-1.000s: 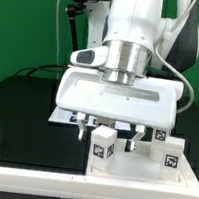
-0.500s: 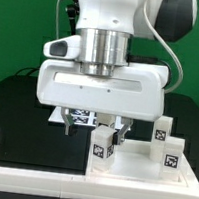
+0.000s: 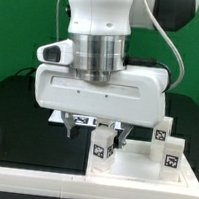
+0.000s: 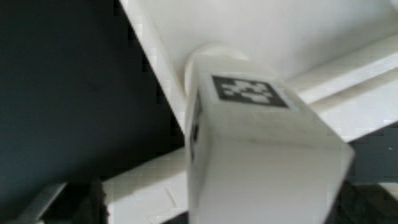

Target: Assemble square table

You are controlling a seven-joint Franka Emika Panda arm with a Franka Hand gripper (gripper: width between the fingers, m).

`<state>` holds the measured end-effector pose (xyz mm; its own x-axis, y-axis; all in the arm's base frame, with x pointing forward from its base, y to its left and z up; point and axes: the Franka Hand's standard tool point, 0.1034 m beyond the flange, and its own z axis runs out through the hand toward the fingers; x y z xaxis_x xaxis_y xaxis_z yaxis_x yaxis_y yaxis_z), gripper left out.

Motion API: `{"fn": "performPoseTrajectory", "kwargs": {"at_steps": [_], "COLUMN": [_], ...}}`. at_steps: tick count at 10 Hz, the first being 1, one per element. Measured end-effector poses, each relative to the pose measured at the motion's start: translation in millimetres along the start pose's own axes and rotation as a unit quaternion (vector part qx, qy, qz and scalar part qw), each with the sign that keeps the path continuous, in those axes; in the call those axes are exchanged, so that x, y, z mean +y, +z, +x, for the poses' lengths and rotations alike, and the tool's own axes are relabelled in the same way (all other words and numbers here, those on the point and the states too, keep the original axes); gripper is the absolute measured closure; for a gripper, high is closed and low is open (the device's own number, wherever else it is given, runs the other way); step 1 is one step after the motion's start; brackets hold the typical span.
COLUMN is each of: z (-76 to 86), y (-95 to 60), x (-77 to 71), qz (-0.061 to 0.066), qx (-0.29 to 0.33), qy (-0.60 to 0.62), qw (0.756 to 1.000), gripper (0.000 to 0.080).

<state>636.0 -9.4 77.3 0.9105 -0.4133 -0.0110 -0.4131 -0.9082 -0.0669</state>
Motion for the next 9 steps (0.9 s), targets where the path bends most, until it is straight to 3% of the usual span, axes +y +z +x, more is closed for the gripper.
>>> {"fn": "performPoseTrajectory", "kwargs": {"at_steps": [1, 2, 3, 4, 5, 9], "z": [0.6, 0.4, 0.4, 0.3, 0.3, 0.3], "y": [-0.4, 0.0, 0.1, 0.2, 0.3, 0.6], "x": [0.4, 0.5, 0.6, 0.5, 0.4, 1.6], "qz": [0.000, -0.001, -0.001, -0.001, -0.001, -0.001], "qx": [0.001, 0.000, 0.000, 0.000, 0.000, 0.000], "qy": [0.003, 0.015, 0.021, 0.045, 0.076, 0.217], "qw": [1.000, 1.000, 1.000, 0.999, 0.997, 0.976], "gripper": [0.0151, 0.0286, 0.0286, 0.0424, 0.0511, 0.0511]}}
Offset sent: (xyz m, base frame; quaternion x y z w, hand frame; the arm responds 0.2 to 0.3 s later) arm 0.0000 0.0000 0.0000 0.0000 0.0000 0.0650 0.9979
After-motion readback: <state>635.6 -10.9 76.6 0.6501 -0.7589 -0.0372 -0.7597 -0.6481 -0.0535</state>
